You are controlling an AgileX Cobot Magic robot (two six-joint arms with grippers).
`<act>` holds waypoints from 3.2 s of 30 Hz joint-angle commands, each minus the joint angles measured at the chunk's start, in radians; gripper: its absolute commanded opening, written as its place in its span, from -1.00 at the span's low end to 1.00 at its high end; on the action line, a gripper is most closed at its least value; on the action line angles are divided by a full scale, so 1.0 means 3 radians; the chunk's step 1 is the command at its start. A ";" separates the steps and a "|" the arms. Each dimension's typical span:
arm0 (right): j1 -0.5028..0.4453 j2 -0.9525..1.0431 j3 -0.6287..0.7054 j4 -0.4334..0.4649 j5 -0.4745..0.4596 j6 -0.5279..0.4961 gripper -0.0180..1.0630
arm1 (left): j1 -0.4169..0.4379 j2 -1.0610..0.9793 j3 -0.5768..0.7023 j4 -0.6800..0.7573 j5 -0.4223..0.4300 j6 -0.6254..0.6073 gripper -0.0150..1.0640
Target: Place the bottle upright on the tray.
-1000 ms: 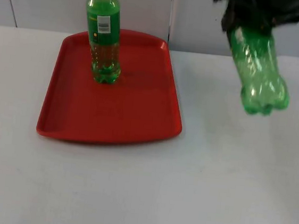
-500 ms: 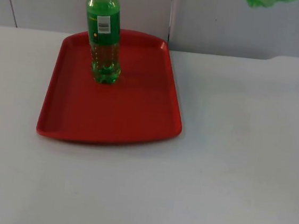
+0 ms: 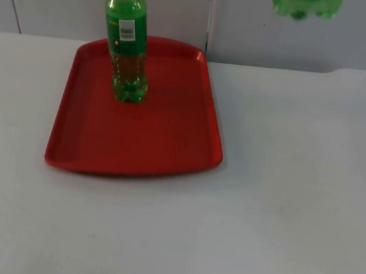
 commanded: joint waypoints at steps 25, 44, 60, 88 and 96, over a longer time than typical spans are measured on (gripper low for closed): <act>0.0006 0.0077 0.0900 -0.0579 -0.1841 0.0113 -0.97 | -0.0017 -0.0013 0.0014 -0.0027 -0.0039 -0.0021 0.97; 0.0006 0.1611 0.0747 -0.0956 -0.3474 0.0519 -0.97 | -0.0017 -0.0013 0.0014 -0.0027 -0.0039 -0.0021 0.97; 0.0006 0.2513 -0.0210 -0.1131 -0.3474 0.0631 -0.97 | -0.0017 -0.0013 0.0014 -0.0027 -0.0039 -0.0021 0.97; 0.0006 0.3704 -0.1395 -0.1183 -0.3474 0.0906 -0.97 | -0.0017 -0.0013 0.0014 -0.0029 -0.0039 -0.0021 0.97; 0.0006 0.3717 -0.1395 -0.1191 -0.3474 0.0906 -0.97 | -0.0017 -0.0013 0.0014 -0.0029 -0.0039 -0.0021 0.97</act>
